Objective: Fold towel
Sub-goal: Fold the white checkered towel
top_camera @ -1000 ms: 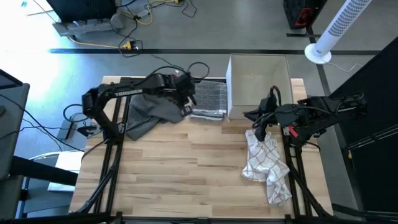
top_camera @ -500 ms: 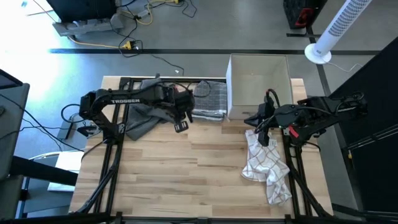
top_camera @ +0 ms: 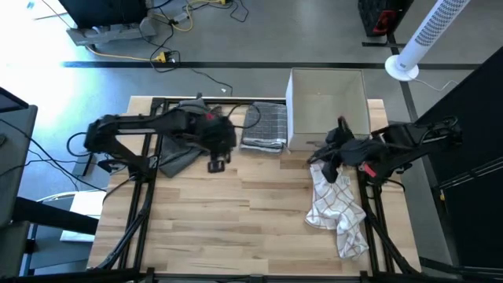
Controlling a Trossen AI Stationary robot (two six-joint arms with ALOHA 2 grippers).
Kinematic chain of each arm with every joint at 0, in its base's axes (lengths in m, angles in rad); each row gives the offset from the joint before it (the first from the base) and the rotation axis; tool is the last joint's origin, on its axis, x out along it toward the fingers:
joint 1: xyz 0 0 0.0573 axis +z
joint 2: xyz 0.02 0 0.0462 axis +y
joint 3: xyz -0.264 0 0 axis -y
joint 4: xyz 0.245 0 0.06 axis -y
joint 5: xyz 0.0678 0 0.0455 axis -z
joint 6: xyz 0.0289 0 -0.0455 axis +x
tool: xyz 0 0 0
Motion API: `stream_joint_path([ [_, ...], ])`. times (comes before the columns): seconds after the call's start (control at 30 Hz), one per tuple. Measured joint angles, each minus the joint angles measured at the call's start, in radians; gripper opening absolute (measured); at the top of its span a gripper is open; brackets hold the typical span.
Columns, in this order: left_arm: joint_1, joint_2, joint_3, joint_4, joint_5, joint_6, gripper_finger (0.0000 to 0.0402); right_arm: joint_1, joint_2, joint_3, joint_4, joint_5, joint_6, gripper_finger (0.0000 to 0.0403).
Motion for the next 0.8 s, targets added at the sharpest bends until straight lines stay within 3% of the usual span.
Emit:
stream_joint_path([
  [0.1, -0.035, -0.063, 0.0, 0.002, -0.004, 0.012, 0.0, 0.019, 0.044, 0.0, -0.128, -0.065, 0.139, 0.0],
  [0.23, -0.058, -0.116, 0.0, 0.003, -0.005, 0.075, 0.0, 0.022, 0.105, 0.0, -0.262, -0.24, 0.299, 0.0],
  [0.37, -0.064, -0.125, 0.0, 0.009, -0.005, 0.12, 0.0, 0.035, 0.154, 0.0, -0.301, -0.371, 0.407, 0.0],
  [0.6, -0.064, -0.126, 0.0, -0.003, -0.04, 0.085, 0.0, 0.072, 0.198, 0.0, -0.33, -0.389, 0.595, 0.0001],
  [0.8, -0.059, -0.099, -0.001, 0.009, -0.26, -0.067, 0.0008, 0.077, 0.2, 0.0, -0.387, -0.421, 0.648, 0.0001],
])
